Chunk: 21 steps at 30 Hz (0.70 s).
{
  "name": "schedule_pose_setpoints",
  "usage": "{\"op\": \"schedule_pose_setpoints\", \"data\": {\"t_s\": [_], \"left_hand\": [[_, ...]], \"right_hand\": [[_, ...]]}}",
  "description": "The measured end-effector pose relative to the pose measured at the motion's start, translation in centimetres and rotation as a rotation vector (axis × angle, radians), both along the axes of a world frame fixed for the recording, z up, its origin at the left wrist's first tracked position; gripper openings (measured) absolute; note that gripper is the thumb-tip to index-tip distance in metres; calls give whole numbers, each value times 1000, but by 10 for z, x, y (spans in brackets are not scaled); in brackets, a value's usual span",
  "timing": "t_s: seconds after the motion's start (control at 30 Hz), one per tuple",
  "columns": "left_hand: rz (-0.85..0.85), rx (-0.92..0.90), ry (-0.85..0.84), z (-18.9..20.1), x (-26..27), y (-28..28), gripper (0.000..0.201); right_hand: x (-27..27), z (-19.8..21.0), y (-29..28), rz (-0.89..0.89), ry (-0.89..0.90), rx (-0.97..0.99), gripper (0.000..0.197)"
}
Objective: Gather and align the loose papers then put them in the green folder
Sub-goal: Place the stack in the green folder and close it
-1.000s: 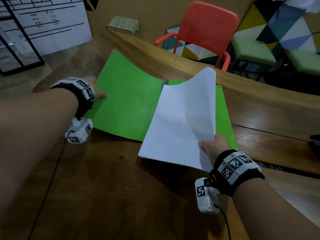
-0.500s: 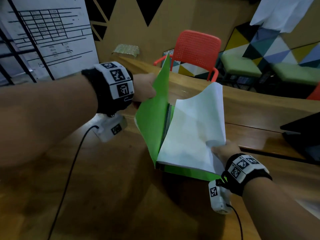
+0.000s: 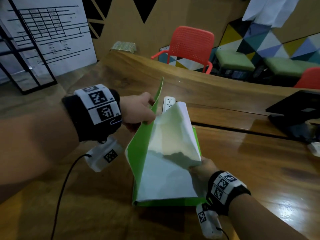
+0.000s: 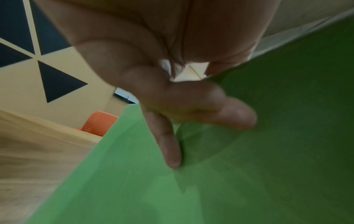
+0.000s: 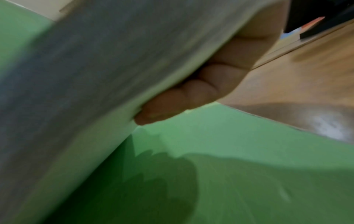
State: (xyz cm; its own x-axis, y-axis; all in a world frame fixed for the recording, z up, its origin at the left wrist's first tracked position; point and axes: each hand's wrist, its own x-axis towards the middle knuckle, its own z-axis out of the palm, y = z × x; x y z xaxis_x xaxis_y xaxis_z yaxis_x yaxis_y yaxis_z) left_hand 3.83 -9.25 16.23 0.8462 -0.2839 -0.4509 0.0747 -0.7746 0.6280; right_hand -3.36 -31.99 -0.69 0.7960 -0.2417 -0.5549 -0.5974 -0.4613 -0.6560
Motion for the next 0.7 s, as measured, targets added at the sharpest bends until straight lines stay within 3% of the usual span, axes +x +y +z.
{"op": "schedule_pose_setpoints", "data": {"t_s": [0.27, 0.5, 0.6, 0.7], "left_hand": [[30, -50, -27, -15, -15, 21, 45], [45, 53, -150, -10, -11, 42, 52], [47, 36, -138, -11, -10, 41, 52], [34, 43, -142, -13, -10, 38, 53]], "right_hand": [[-19, -13, 12, 12, 8, -36, 34], [-17, -19, 8, -175, -56, 121, 31], [-15, -20, 11, -186, -61, 176, 23], [-14, -26, 15, -149, -66, 163, 30]]}}
